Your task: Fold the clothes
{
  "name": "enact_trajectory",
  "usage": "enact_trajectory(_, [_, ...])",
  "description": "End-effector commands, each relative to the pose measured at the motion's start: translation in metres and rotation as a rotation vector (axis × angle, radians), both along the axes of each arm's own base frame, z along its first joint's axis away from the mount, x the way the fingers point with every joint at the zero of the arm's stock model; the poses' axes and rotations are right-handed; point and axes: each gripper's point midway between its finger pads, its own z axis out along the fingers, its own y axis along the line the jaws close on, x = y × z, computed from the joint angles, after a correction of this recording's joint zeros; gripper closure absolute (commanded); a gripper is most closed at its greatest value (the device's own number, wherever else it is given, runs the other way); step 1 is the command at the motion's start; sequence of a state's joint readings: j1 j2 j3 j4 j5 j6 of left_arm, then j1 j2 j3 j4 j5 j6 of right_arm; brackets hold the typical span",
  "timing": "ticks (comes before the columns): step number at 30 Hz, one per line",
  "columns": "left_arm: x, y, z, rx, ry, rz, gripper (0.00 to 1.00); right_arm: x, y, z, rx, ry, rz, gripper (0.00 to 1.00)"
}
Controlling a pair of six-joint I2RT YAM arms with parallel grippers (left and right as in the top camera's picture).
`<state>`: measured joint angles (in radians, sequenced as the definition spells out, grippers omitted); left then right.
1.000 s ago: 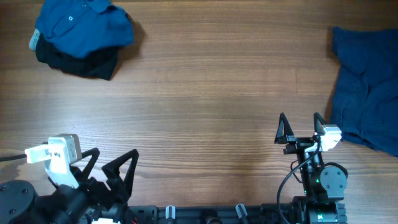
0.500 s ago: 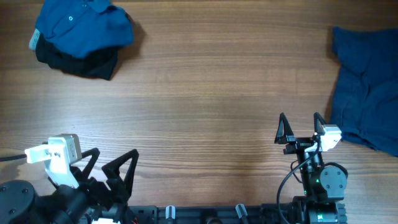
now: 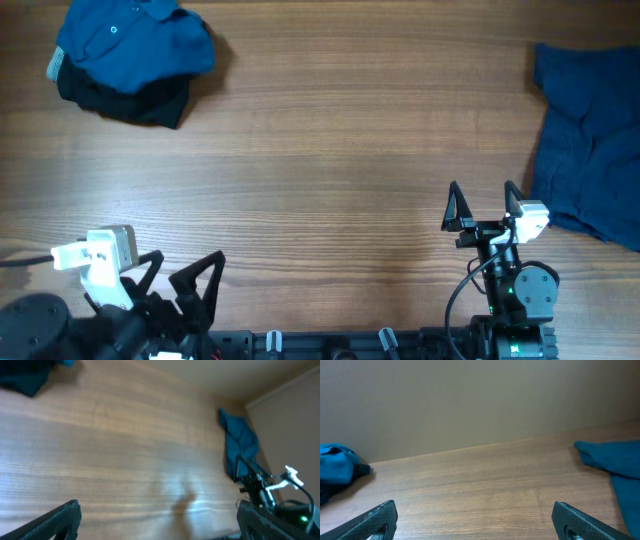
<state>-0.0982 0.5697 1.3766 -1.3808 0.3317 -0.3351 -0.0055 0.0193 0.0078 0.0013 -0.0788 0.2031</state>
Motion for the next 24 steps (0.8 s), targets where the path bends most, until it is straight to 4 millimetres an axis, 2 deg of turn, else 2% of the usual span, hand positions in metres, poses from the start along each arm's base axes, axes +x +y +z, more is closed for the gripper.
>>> enact_trajectory(1, [0.006,-0.001,-0.007,0.0,-0.147,-0.013,0.0,-0.001,0.004,0.003,-0.017,-0.016,0.023,0.0])
enact_trajectory(5, [0.027,-0.003,-0.022,-0.015,-0.295,-0.011,0.0,-0.001,0.004,0.003,-0.017,-0.016,0.023,0.0])
enact_trajectory(9, [0.055,-0.006,-0.057,-0.023,-0.378,-0.007,0.0,-0.001,0.004,0.003,-0.017,-0.016,0.023,0.0])
enact_trajectory(14, [0.088,-0.013,-0.084,-0.048,-0.536,-0.031,0.0,-0.001,0.004,0.003,-0.017,-0.016,0.023,0.0])
enact_trajectory(20, [0.105,-0.006,-0.124,0.008,-0.618,0.003,0.0,-0.001,0.004,0.003,-0.017,-0.016,0.023,0.0])
enact_trajectory(24, [0.111,0.005,-0.14,0.032,-0.613,0.068,0.0,-0.001,0.004,0.003,-0.017,-0.016,0.023,0.0])
